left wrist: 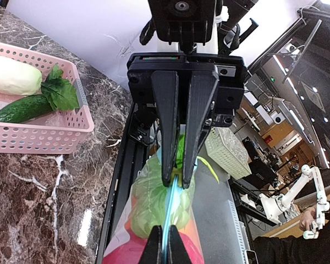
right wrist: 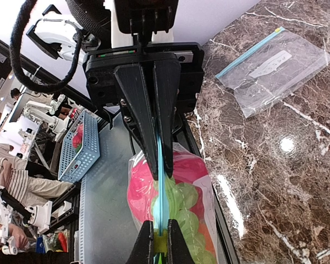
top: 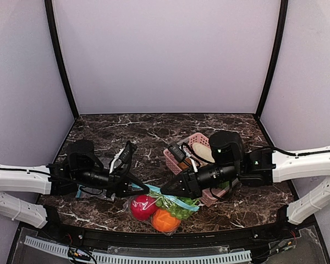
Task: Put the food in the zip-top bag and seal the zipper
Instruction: Zip the zipper on the zipper food storage bag.
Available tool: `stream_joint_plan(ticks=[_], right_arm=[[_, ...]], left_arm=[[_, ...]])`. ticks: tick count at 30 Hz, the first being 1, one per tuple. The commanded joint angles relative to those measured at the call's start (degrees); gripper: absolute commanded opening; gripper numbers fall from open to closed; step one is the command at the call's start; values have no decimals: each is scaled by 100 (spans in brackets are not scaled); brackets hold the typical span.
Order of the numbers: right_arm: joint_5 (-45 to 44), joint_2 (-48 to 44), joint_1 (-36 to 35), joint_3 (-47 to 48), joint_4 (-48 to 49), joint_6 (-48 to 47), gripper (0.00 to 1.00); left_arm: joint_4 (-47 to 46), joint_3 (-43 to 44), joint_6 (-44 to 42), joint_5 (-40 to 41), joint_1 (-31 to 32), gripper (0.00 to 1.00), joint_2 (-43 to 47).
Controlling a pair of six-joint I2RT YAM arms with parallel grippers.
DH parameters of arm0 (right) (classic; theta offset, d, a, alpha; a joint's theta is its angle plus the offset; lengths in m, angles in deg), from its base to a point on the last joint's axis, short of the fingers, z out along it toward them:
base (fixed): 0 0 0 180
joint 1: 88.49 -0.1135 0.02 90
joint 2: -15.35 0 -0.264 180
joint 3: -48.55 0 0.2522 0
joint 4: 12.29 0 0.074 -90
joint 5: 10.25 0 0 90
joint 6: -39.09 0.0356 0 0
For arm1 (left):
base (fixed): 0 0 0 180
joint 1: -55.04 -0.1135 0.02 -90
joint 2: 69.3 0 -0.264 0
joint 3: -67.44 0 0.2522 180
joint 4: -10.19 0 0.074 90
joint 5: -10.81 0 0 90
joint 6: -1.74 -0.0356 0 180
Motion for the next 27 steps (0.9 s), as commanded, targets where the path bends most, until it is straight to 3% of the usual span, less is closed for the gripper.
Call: stream_joint_plan(ticks=[1, 16, 21, 23, 24, 25, 26, 27], right_arm=[[403, -547, 12, -267, -1048, 90, 0], [488, -727, -13, -384, -1603, 108, 0], [467, -667, -24, -203, -1499, 68, 0], [544, -574, -41, -73, -1392, 7, 0], [561, -531, -43, -8, -1389, -41, 0], [578, -470, -51, 49, -1392, -82, 0], [600, -415, -52, 94, -1396, -130, 0], [626, -378, -49, 118, -1374, -154, 0]], left_arm=[[630, -341, -64, 176, -370, 1, 271], [820, -326, -152, 246, -561, 1, 372], [527, -106, -10, -329, -549, 4, 197], [675, 107, -43, -541, -513, 28, 114], [794, 204, -179, -566, -488, 48, 94], [1114, 406, -284, -547, -430, 58, 74], [1264, 498, -485, -529, -398, 76, 65], [1546, 686, -586, -485, -335, 81, 36]])
